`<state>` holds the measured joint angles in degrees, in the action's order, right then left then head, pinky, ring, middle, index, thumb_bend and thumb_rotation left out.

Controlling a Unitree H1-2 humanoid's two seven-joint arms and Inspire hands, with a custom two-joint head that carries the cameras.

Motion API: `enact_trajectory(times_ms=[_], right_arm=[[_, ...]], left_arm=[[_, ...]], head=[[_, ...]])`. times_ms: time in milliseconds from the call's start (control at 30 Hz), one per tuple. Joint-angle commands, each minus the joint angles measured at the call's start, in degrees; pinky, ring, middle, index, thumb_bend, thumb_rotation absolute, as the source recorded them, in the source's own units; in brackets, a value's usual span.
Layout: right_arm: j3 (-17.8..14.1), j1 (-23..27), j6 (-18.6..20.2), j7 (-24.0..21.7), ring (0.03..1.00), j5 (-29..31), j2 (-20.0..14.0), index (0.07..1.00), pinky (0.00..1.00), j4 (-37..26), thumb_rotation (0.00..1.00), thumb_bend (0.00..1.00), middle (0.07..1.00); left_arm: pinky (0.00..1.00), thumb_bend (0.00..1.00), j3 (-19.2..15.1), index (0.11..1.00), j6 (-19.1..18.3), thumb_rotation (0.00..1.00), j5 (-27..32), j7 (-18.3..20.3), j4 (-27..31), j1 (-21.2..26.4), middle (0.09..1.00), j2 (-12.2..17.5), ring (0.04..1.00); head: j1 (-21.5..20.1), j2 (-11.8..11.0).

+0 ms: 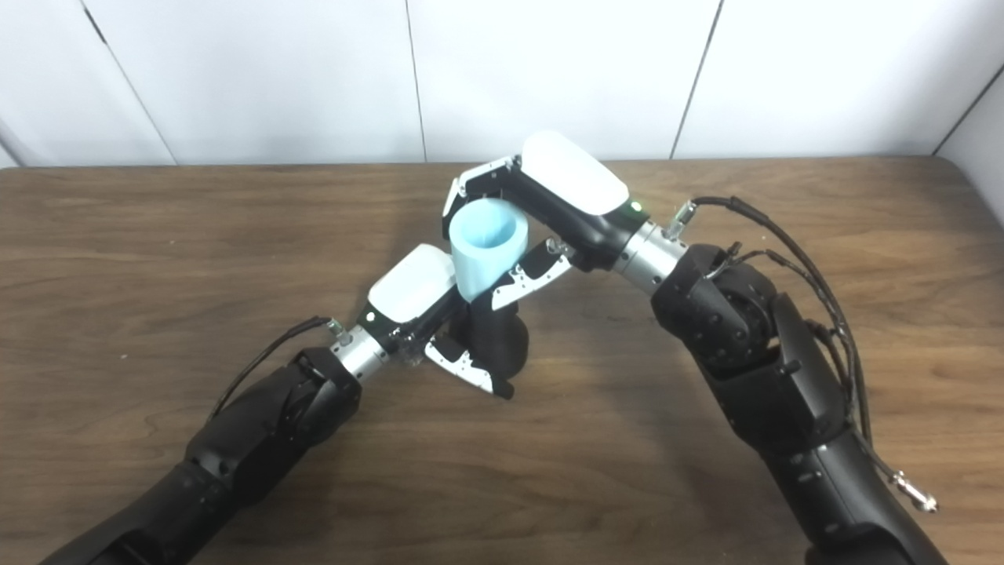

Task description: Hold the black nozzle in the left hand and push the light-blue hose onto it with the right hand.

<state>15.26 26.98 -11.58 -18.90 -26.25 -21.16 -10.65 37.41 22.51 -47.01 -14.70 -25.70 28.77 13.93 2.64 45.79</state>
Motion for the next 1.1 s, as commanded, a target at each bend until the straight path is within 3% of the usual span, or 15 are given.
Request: enact_trajectory(times_ms=[0, 367, 633, 900, 1067], right_arm=[[-0.3, 1.0, -0.6, 0.6, 0.355, -3.7, -1.8, 0.505, 0.26, 2.1, 0.00, 0.53, 0.434], [-0.1, 0.7, -1.1, 0.4, 0.356, -4.9, -2.1, 0.500, 0.26, 2.5, 0.00, 0.53, 0.448], [-0.1, -1.5, 7.5, -3.5, 0.398, -1.8, -0.5, 0.498, 0.31, 0.4, 0.00, 0.53, 0.451], [3.1, -3.7, 11.2, -6.0, 0.406, -1.6, -1.0, 0.500, 0.33, -2.0, 0.00, 0.53, 0.445], [5.3, -3.8, 11.4, -6.9, 0.385, -1.7, -2.2, 0.506, 0.30, -2.9, 0.00, 0.53, 0.431]], left_arm=[[0.26, 0.53, 2.3, 0.484, -1.1, 0.00, -2.3, 4.7, -3.6, -4.6, 0.473, 1.1, 0.369], [0.25, 0.53, 2.4, 0.484, -1.2, 0.00, -2.0, 5.2, -2.9, -4.8, 0.472, 1.5, 0.355], [0.26, 0.53, 2.2, 0.484, -1.4, 0.00, -1.4, 5.9, -2.7, -4.8, 0.473, 1.4, 0.367], [0.27, 0.53, 2.6, 0.484, -1.8, 0.00, -1.9, 5.8, -2.6, -4.6, 0.473, 1.4, 0.370], [0.26, 0.53, 2.5, 0.484, -1.8, 0.00, -1.2, 6.3, -2.4, -4.6, 0.473, 1.2, 0.368]], head=[[0.1, 0.0], [0.0, 0.7], [0.0, 1.1], [-0.1, 1.3], [0.1, 1.5]])
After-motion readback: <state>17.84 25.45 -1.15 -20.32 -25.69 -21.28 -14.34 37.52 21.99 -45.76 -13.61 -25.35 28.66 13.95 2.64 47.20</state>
